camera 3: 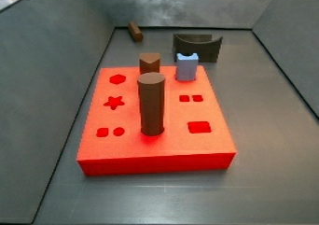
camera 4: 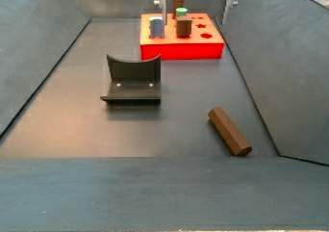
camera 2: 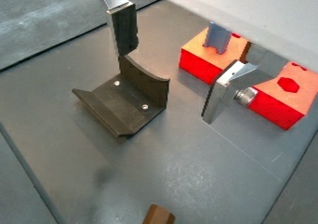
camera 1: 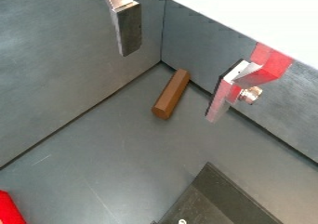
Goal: Pick up the hexagon object. Move up. Place the hexagon object on the fixture. Regrasp the hexagon object. Move to above the board. Insert the hexagon object.
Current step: Pick up the hexagon object.
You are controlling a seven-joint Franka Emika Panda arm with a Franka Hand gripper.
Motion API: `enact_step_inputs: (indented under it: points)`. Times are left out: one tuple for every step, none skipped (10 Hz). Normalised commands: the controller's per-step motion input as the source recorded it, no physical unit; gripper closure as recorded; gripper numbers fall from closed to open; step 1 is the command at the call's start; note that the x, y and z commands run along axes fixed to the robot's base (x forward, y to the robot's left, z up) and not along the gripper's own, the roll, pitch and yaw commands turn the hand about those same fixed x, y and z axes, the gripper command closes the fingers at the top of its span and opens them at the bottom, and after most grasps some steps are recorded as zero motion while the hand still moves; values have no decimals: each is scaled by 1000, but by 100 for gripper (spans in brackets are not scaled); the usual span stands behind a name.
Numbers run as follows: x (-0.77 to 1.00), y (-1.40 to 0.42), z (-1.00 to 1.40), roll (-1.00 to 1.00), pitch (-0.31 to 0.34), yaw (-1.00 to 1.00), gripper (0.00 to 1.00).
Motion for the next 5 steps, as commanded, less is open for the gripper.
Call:
enact_step_inputs:
  points:
    - [0, 0, -29, 0, 0, 0, 0]
    - [0, 0, -14, 0, -21, 0, 0]
    - [0, 0, 0, 0, -10, 0, 0]
    - [0, 0, -20, 0, 0, 0, 0]
    - [-357, 274, -420, 86, -46, 74, 0]
